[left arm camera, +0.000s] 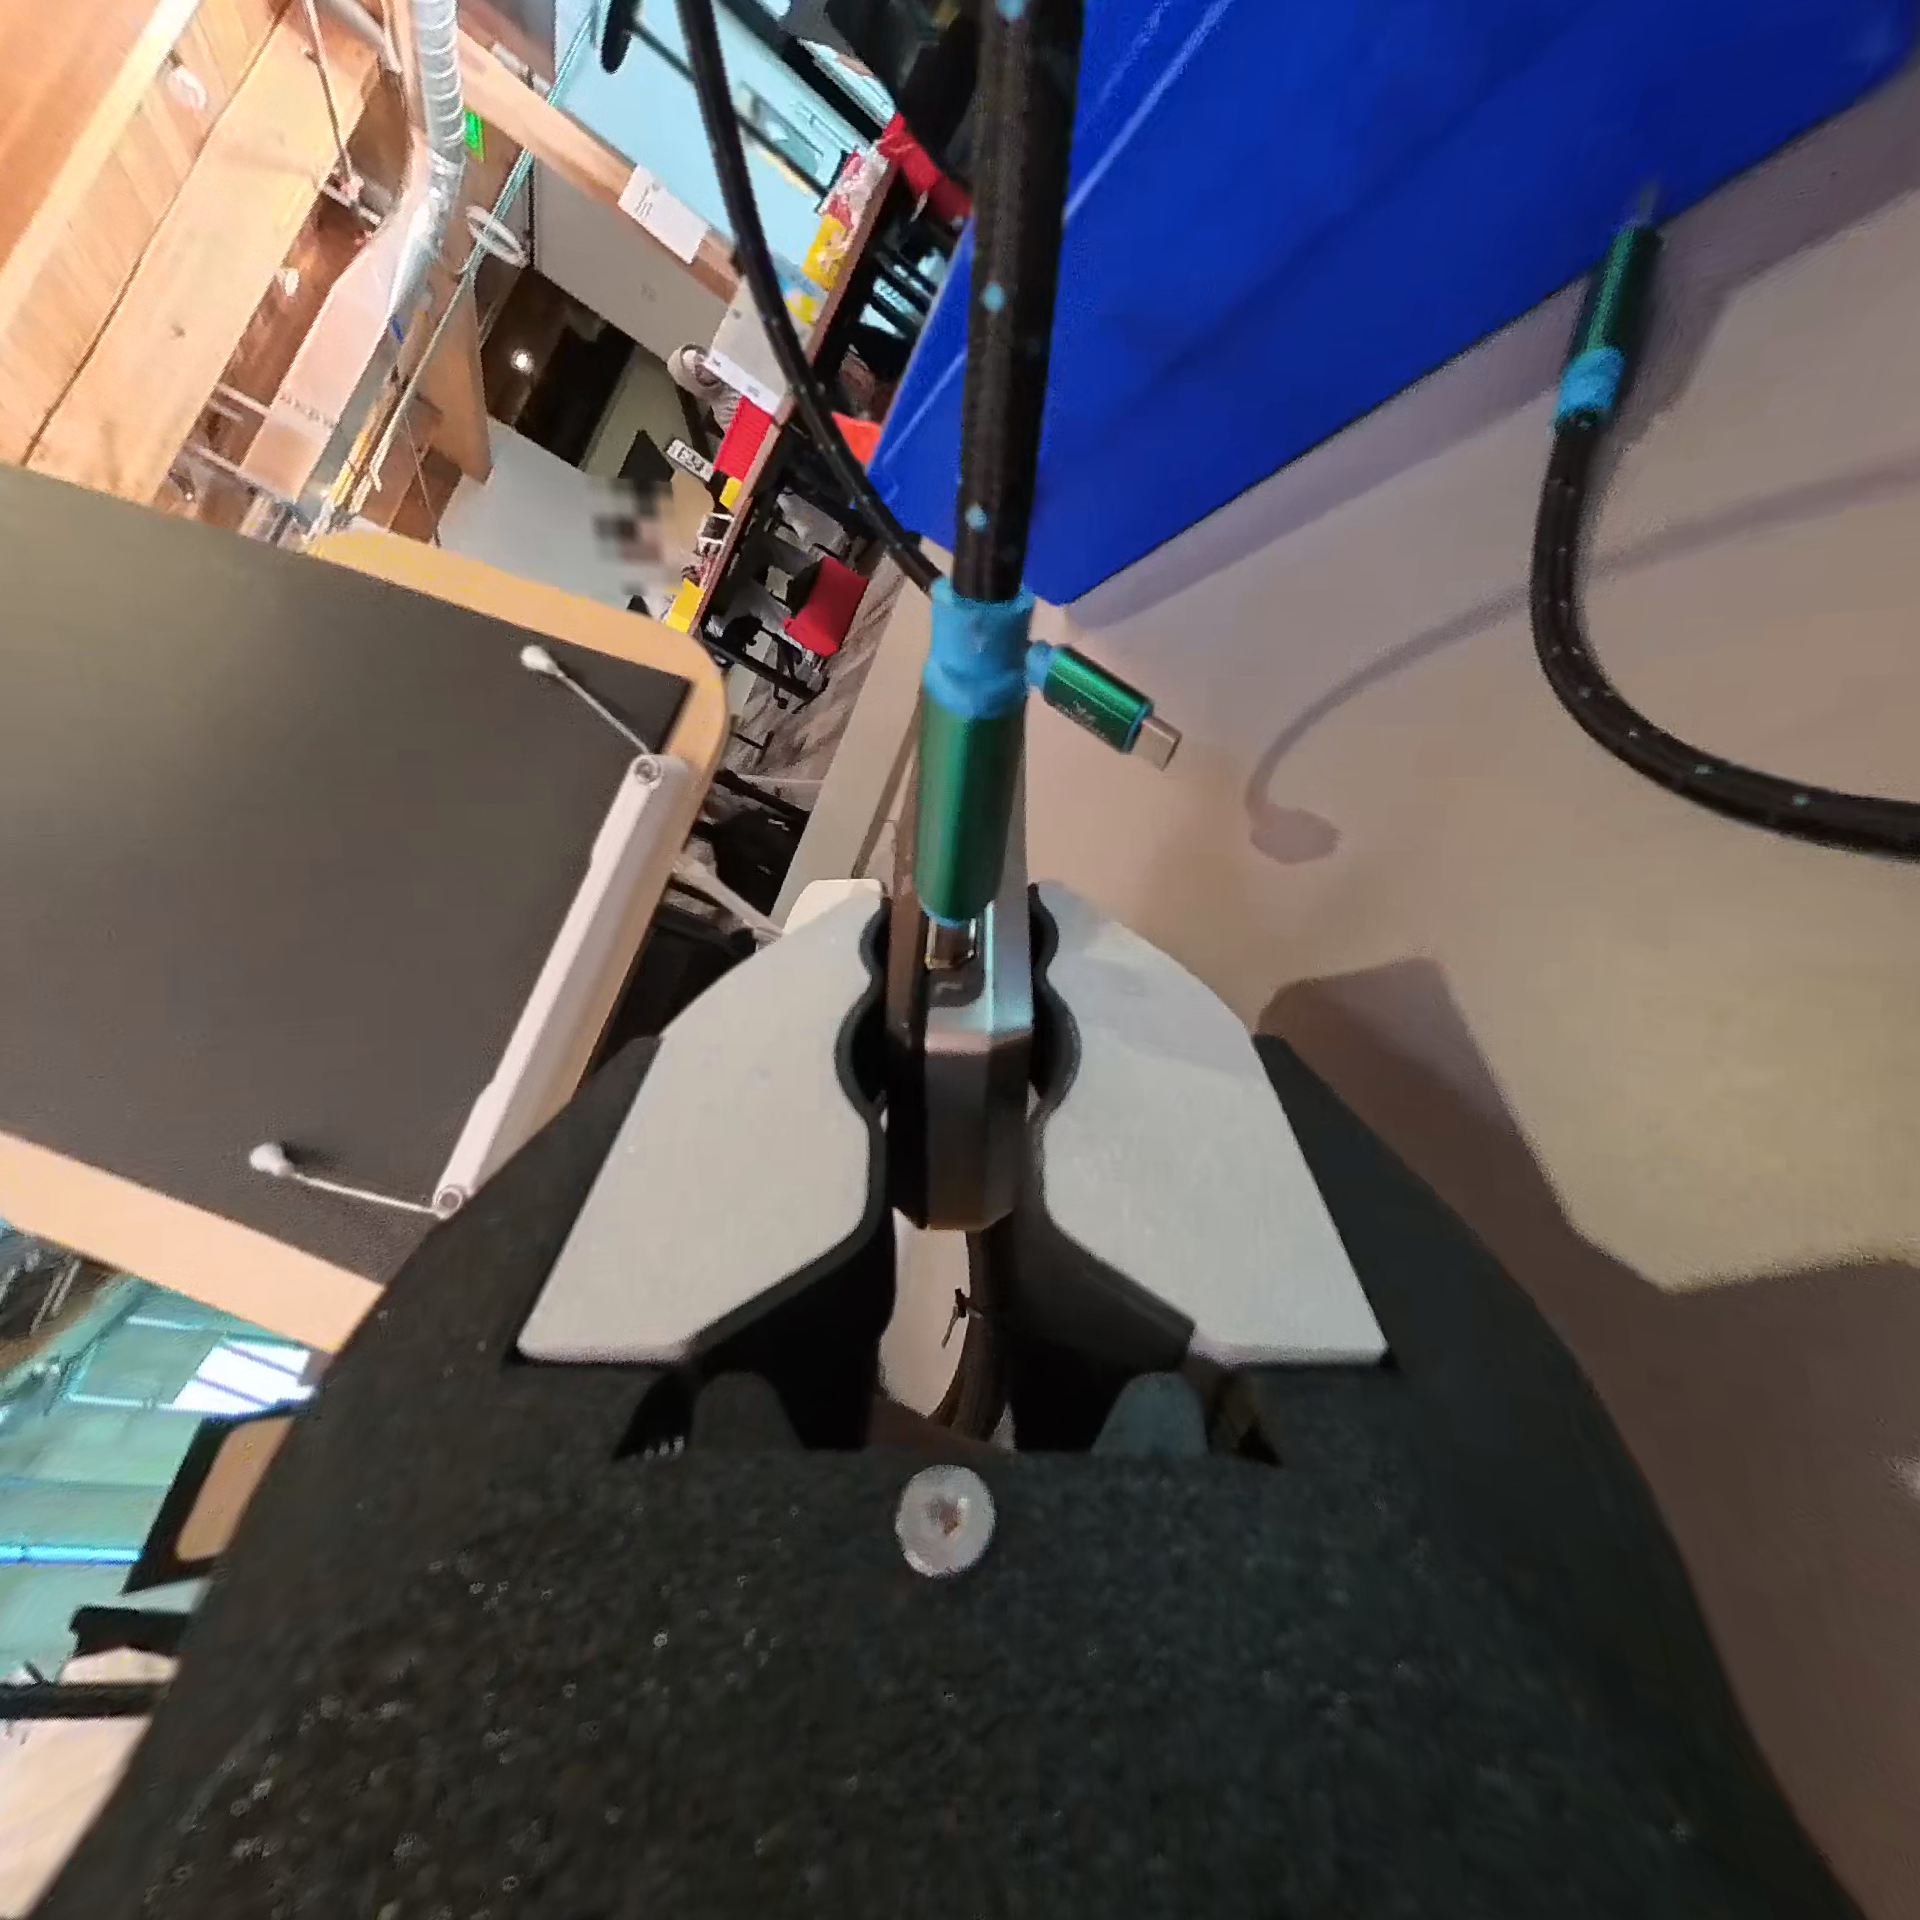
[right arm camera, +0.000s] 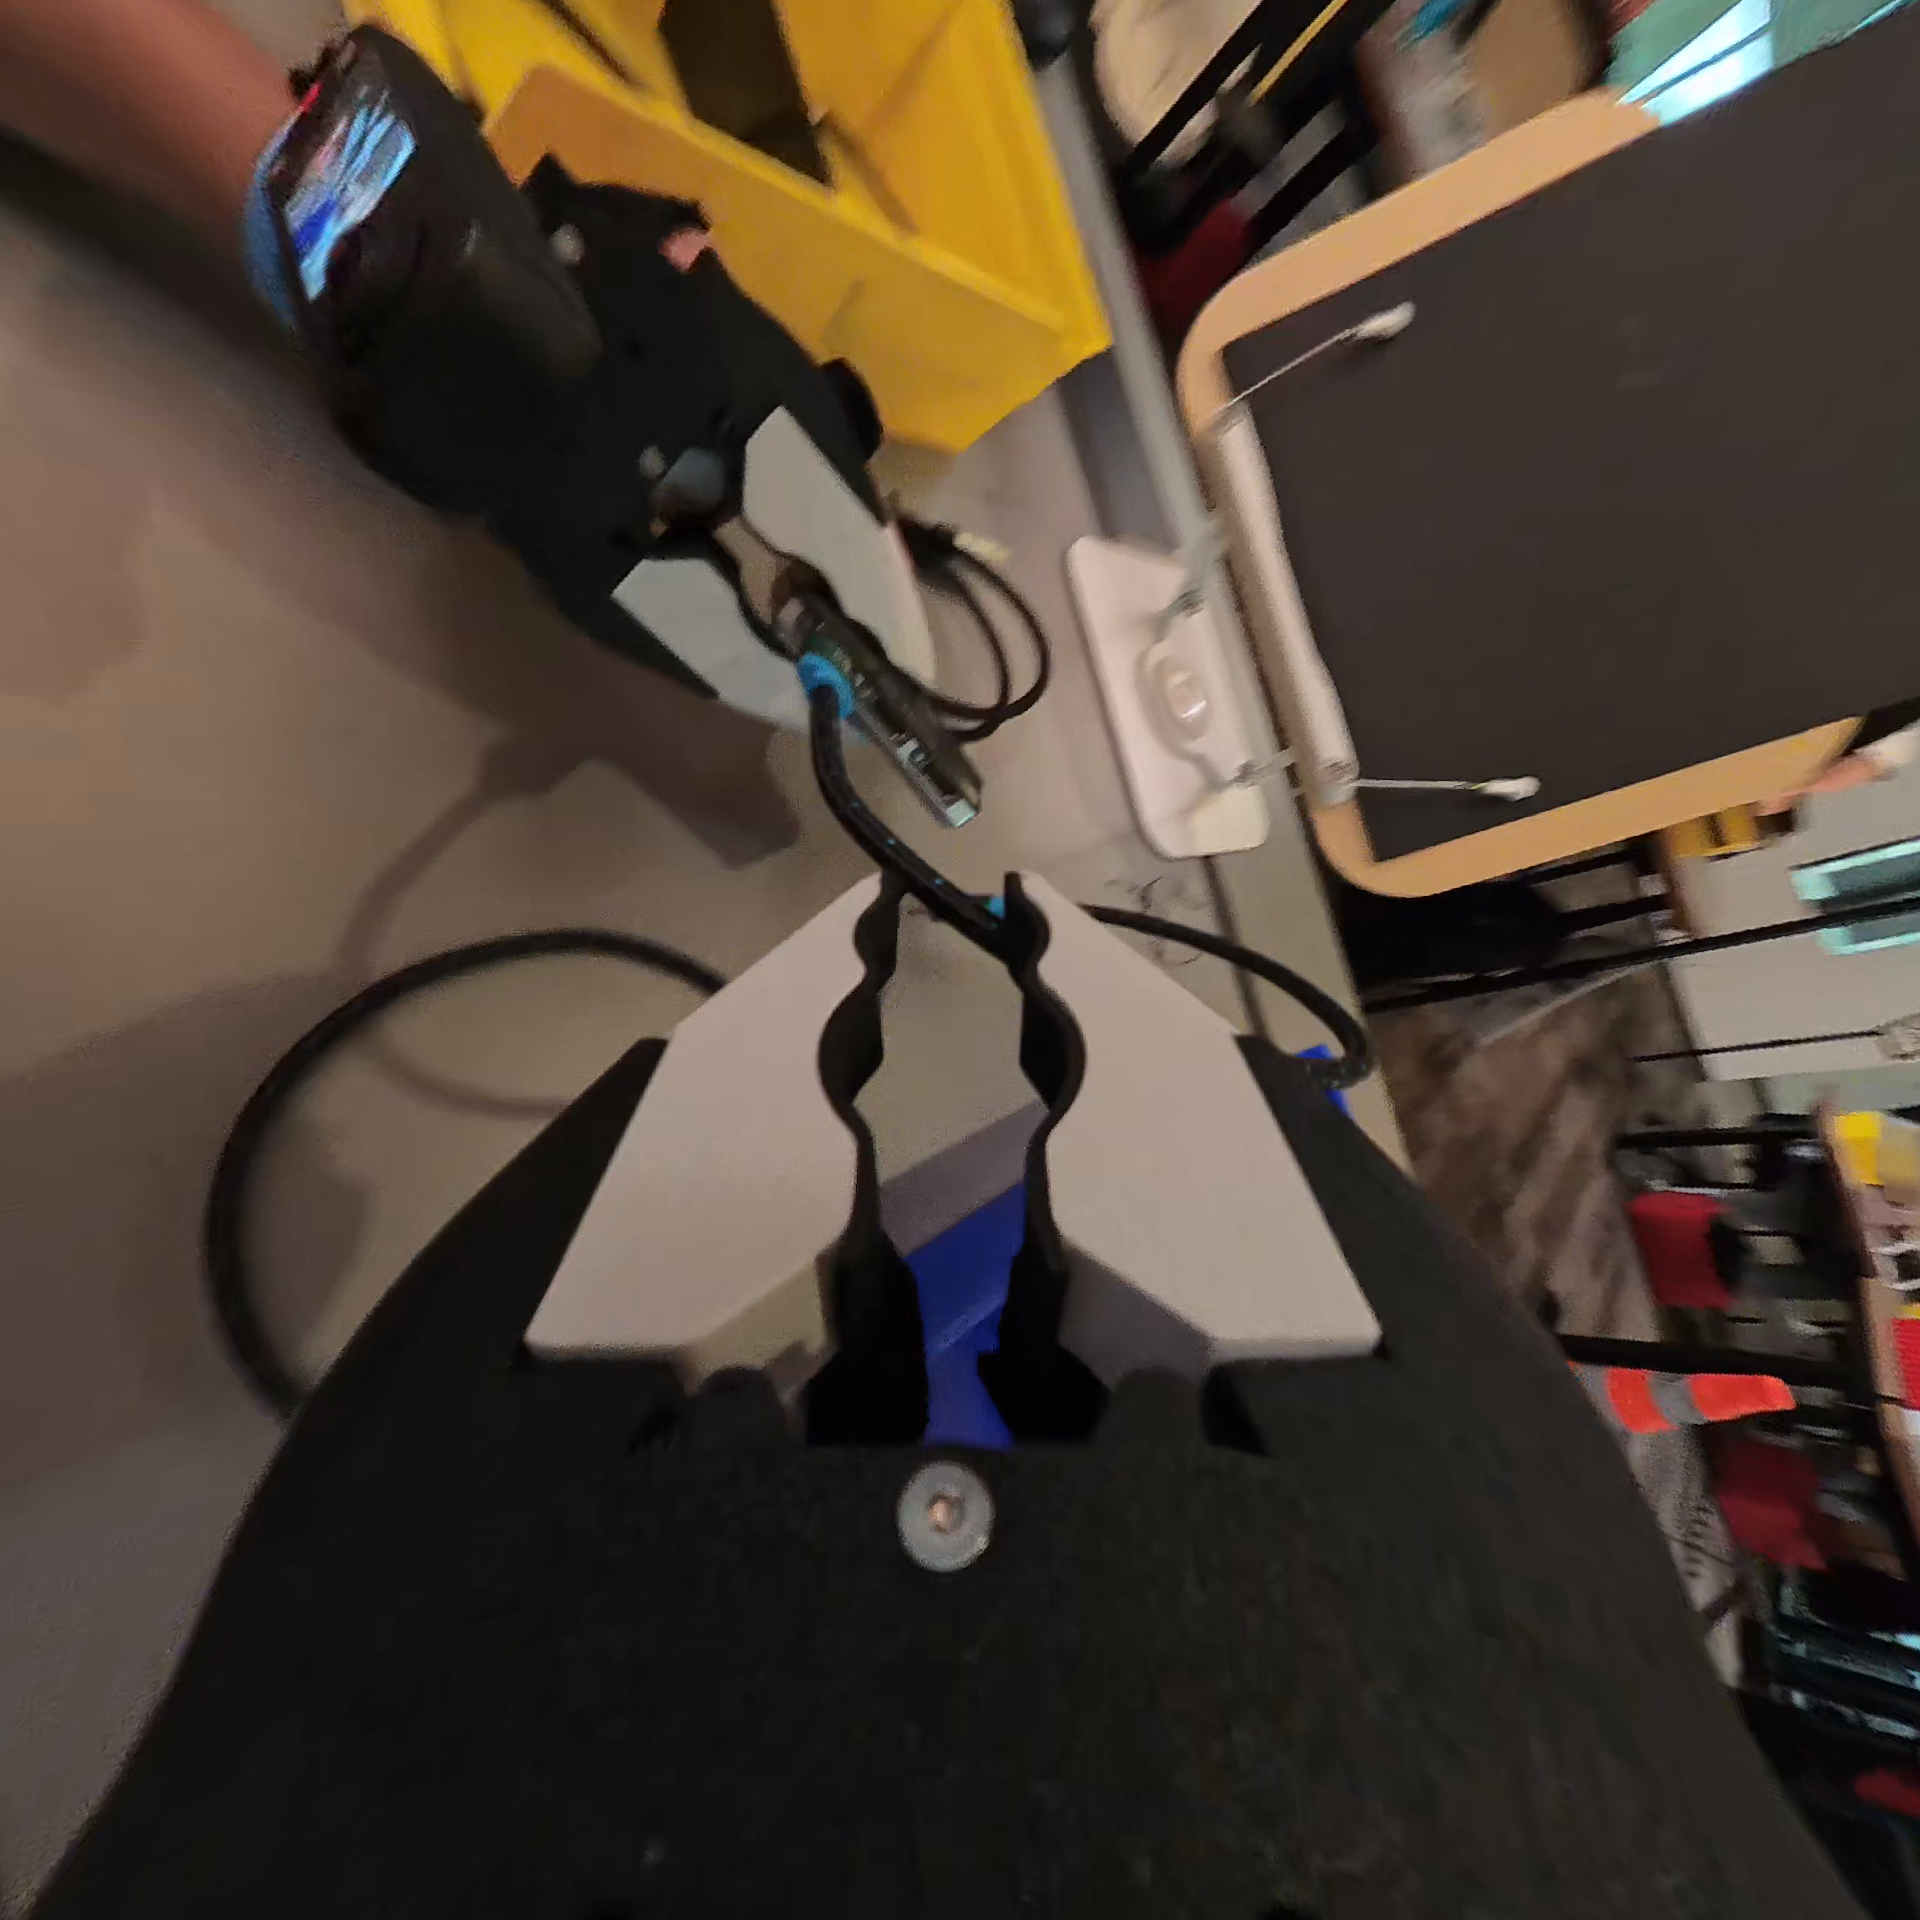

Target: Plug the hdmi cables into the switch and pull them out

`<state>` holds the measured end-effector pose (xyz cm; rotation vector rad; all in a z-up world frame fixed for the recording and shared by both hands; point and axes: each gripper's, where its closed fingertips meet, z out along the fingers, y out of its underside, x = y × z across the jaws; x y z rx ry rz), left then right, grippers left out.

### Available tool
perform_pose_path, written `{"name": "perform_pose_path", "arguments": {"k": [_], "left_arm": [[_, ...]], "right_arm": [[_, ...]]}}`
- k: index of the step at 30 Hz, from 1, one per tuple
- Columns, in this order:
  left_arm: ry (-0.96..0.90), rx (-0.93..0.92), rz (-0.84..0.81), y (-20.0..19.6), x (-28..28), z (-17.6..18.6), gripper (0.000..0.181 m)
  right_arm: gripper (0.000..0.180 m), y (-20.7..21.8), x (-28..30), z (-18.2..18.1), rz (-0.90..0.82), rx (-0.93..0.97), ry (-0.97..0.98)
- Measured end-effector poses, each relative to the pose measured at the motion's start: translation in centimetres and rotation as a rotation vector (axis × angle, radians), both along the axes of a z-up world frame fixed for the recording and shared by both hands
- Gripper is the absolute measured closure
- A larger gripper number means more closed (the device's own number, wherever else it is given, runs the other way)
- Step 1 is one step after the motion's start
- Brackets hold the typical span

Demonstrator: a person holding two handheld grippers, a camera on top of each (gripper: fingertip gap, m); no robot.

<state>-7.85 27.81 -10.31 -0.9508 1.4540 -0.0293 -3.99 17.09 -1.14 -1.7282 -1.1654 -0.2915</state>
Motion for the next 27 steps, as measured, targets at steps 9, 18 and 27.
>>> {"name": "perform_pose_path", "arguments": {"k": [9, 18, 27], "left_arm": [[-0.066, -0.015, 0.047, 0.5, -0.3, 1.1, 0.159], [-0.07, -0.015, 0.012, -0.7, 0.1, 1.2, 0.159], [-0.068, -0.032, 0.016, -0.5, 0.1, 1.1, 0.159]], "right_arm": [[0.14, -1.5, -1.4, -0.2, -0.122, 0.033, 0.823], [0.151, 4.7, -5.5, -3.6, -0.1, 0.061, 0.846], [0.151, 5.5, -5.5, -4.4, -0.143, 0.065, 0.812]]}}
